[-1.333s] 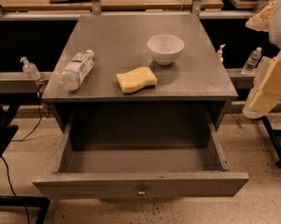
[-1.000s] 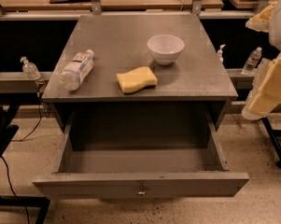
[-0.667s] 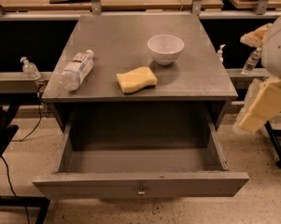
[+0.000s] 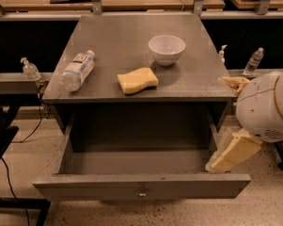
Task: Close top drawer
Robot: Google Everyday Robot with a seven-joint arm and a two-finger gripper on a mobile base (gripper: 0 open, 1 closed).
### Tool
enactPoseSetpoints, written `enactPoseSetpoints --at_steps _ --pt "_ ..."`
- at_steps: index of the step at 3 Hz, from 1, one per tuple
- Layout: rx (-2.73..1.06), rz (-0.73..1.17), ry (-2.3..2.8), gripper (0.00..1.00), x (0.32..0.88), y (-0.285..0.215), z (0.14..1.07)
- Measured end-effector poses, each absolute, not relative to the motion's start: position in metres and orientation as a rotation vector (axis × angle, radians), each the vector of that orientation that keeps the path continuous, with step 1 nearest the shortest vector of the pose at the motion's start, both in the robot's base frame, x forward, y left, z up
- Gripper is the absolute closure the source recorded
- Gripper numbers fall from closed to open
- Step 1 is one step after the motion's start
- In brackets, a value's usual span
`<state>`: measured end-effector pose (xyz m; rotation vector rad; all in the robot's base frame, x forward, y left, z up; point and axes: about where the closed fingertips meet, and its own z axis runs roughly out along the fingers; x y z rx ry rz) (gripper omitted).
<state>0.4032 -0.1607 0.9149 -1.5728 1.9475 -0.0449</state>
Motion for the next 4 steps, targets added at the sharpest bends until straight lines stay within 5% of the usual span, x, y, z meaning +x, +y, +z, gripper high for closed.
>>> enactPoseSetpoints --at_steps 2,4 --pt "-1.721 0.272 1.951 0.0 0.4 -0.154 0.826" --pt "-1.639 0.311 1.846 0.0 0.376 -0.16 0.782"
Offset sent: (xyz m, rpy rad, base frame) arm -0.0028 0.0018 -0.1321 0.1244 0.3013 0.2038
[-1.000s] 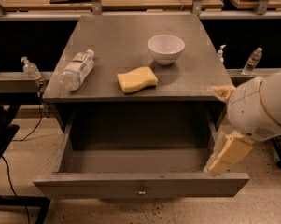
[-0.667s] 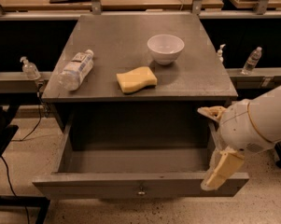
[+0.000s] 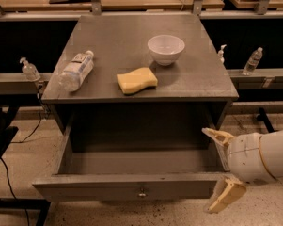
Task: Close top drawer
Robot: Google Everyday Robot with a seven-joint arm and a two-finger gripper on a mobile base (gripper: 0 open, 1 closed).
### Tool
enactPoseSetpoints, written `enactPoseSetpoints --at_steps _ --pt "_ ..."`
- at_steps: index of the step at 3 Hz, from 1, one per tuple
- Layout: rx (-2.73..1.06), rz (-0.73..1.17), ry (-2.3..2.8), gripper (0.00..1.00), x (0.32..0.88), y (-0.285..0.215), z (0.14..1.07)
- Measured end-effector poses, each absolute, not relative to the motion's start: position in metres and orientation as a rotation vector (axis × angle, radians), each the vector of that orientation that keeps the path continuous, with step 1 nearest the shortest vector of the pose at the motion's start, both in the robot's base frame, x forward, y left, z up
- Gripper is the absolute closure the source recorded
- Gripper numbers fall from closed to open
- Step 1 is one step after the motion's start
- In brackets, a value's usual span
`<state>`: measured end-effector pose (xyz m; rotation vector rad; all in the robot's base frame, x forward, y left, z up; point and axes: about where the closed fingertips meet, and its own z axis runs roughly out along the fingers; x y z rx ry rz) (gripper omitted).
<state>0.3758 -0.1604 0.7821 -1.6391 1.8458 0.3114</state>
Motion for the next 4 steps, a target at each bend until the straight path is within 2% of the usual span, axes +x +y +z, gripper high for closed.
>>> enactPoseSetpoints --at_steps 2,3,4 --pt "-1.728 0.243 1.866 0.0 0.38 -0.149 0.742" --pt "-1.82 0.102 1.861 0.0 0.39 -0.141 0.701" --pt "-1.866 -0.055 1.844 0.18 0.409 -0.137 0.673"
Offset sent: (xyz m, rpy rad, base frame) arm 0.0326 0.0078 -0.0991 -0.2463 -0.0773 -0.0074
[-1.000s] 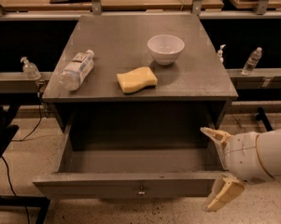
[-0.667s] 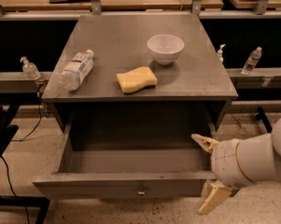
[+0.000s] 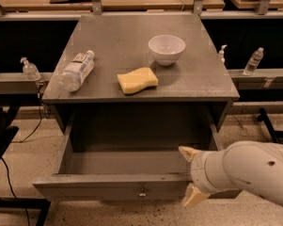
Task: Close top drawer
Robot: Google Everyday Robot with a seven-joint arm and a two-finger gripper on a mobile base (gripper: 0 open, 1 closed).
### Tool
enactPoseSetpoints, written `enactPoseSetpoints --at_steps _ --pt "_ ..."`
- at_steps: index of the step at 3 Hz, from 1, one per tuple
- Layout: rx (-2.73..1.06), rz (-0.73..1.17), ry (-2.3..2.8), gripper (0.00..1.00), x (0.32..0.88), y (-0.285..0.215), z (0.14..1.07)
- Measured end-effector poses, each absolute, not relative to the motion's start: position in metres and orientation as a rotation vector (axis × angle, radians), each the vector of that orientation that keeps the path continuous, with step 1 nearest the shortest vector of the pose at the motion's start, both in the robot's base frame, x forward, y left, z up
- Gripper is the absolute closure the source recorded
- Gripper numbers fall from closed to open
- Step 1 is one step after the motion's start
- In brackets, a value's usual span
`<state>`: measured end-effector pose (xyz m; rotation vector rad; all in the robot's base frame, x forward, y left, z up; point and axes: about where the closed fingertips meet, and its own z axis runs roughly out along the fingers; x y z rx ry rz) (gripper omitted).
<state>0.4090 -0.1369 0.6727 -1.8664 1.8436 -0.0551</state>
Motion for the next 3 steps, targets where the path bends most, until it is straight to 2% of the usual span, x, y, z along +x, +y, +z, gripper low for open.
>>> enactPoseSetpoints --at_steps 1,3 --pt "-1.849 -0.165 1.853 0.47 0.437 -0.137 0.663" --pt "-1.818 -0.197 1.854 0.5 0.461 -0.138 0.667"
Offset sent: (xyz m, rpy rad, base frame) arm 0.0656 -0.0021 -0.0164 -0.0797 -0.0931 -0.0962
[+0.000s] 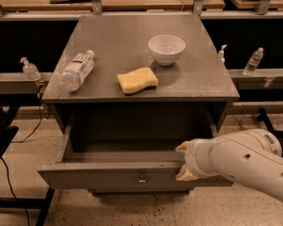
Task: Close top drawer
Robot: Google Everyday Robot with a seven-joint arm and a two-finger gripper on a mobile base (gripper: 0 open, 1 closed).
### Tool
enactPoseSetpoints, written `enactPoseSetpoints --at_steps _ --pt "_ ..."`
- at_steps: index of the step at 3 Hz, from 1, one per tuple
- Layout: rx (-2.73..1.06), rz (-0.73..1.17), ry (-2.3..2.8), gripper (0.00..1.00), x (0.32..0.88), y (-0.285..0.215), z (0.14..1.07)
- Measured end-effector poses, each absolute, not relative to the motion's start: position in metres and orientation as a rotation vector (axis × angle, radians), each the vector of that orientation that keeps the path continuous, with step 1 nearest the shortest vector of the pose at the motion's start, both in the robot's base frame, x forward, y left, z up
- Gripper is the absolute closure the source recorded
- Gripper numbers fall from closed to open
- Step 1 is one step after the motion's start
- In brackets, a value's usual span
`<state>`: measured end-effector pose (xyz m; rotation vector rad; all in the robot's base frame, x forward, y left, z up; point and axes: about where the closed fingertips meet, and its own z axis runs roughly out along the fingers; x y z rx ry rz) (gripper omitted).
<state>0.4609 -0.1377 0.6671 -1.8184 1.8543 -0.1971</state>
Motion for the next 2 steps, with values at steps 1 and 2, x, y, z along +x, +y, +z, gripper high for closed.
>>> enactPoseSetpoints --at_steps 1,2 --pt "-1.818 -0.205 1.833 0.49 0.488 -0.131 0.674" --pt "-1.829 -0.204 1.804 0.47 0.514 -0.123 0.682"
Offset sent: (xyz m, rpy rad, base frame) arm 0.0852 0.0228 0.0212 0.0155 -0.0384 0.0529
